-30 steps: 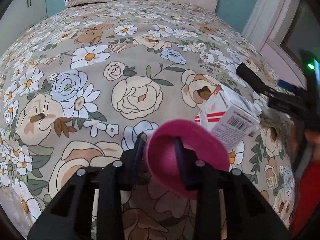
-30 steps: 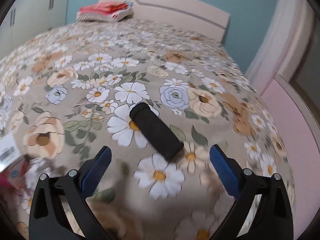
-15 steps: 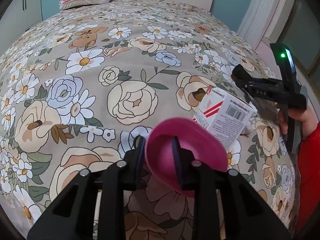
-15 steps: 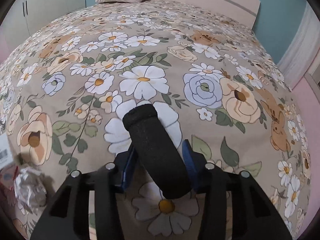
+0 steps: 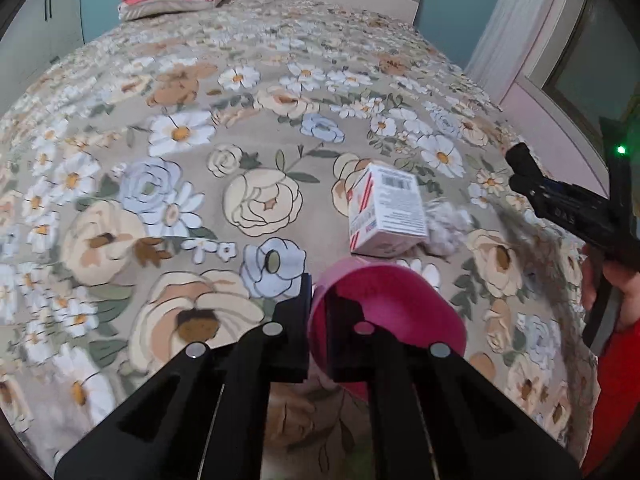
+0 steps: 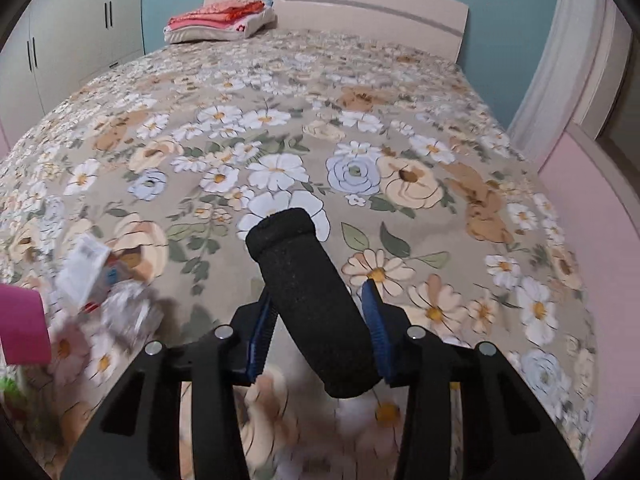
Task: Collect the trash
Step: 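Lift pink cup with left tool while right tool carries black foam tube toward bin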
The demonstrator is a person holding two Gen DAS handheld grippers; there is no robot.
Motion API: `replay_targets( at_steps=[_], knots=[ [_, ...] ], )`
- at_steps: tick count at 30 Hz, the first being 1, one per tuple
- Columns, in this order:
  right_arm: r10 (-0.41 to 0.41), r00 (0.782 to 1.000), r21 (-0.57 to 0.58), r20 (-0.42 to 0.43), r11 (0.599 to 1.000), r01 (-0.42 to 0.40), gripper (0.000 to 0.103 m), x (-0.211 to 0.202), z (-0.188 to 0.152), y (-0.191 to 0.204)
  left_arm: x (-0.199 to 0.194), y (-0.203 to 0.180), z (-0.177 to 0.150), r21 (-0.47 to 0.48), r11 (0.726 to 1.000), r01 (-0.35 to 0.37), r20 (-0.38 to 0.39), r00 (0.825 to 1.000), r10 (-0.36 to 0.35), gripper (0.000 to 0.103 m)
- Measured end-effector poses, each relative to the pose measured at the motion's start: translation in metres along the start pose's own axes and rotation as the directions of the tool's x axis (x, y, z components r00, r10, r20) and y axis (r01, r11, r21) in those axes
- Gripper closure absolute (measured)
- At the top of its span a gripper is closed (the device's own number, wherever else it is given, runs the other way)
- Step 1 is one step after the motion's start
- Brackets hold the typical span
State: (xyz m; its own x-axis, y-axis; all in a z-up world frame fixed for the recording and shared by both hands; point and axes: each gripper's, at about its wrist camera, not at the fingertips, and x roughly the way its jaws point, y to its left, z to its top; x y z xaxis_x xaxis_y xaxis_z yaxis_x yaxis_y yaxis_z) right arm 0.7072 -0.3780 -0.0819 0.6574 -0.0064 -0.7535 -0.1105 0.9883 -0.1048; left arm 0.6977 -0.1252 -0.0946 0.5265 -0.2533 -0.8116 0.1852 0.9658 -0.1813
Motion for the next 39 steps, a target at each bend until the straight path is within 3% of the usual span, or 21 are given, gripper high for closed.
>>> replay_targets(
  at_steps=[10, 16, 21, 27, 32, 39],
  knots=[
    [-0.009, 0.998, 0.001, 0.064, 1.0, 0.009, 0.058, -0.131, -0.02, 0.018, -0.125, -0.013, -0.017, 0.021, 0.999, -0.041, 0.106, 0.994, 0.038, 0.096],
    [-0.011, 0.995, -0.004, 0.1, 1.0, 0.011, 0.058, -0.217, -0.048, 0.037, -0.21, -0.021, -0.049, 0.033, 0.997, -0.069, 0.168, 0.984, 0.063, 0.096],
    [0.012, 0.991, -0.015, 0.133, 1.0, -0.01, 0.058, -0.297, -0.085, 0.061, -0.284, -0.029, -0.089, 0.055, 0.994, -0.097, 0.21, 0.974, 0.083, 0.096],
    [0.045, 0.983, -0.019, 0.178, 0.999, -0.043, 0.058, -0.378, -0.133, 0.092, -0.367, -0.035, -0.148, 0.071, 0.994, -0.078, 0.256, 0.965, 0.057, 0.096],
    [0.083, 0.976, -0.025, 0.2, 0.997, -0.079, 0.058, -0.43, -0.176, 0.115, -0.418, -0.036, -0.201, 0.087, 0.992, -0.087, 0.282, 0.958, 0.059, 0.096],
    [0.135, 0.97, -0.035, 0.2, 0.991, -0.13, 0.058, -0.469, -0.227, 0.142, -0.451, -0.033, -0.265, 0.108, 0.993, -0.049, 0.276, 0.961, 0.018, 0.096]
  ],
)
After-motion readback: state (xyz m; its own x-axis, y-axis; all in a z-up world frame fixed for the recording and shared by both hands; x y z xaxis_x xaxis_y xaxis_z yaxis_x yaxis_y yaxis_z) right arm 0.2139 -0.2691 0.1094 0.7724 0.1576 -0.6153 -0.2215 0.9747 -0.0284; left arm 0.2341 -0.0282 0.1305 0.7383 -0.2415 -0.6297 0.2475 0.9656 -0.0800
